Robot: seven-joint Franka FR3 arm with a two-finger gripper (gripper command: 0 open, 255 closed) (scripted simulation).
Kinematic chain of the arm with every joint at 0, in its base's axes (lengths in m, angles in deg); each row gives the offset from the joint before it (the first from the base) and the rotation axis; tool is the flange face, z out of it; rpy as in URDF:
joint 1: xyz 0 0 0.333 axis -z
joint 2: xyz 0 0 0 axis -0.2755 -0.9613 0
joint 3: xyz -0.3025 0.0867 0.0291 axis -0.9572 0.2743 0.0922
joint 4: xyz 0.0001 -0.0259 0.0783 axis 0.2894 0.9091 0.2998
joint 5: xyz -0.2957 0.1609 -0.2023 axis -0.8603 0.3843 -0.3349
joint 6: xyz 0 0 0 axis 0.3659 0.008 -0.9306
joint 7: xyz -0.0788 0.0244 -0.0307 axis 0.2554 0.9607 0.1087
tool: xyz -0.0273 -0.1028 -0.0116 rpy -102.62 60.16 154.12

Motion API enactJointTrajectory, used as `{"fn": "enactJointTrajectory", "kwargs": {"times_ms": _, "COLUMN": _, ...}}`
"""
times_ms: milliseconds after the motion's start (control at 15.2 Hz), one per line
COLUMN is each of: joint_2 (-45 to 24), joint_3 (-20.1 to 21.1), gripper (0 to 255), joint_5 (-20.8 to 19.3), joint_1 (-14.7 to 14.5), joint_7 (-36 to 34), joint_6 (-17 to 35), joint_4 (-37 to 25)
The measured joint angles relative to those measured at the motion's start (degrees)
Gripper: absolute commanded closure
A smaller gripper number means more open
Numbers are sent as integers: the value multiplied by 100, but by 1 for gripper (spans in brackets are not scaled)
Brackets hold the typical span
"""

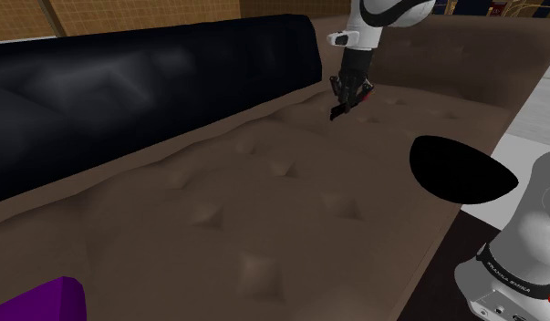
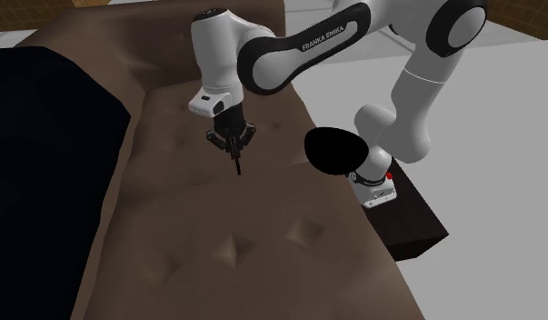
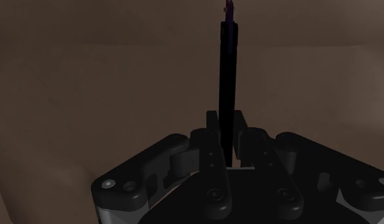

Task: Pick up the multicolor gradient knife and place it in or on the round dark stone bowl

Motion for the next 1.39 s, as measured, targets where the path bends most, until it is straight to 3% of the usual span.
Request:
{"fn": "enactJointTrajectory", "kwargs": {"times_ms": 990, "joint_2": 8, "joint_3": 23, "gripper": 255, "joint_5": -12, "joint_1": -16, "joint_7": -98, "joint_6": -1132, "joint_4": -1129}}
{"fn": "enactJointTrajectory", "kwargs": {"times_ms": 1386, "joint_2": 1192, "joint_3": 342, "gripper": 255, "joint_5": -280, "joint_1": -21, "joint_7": -540, "joint_6": -1202, "joint_4": -80}}
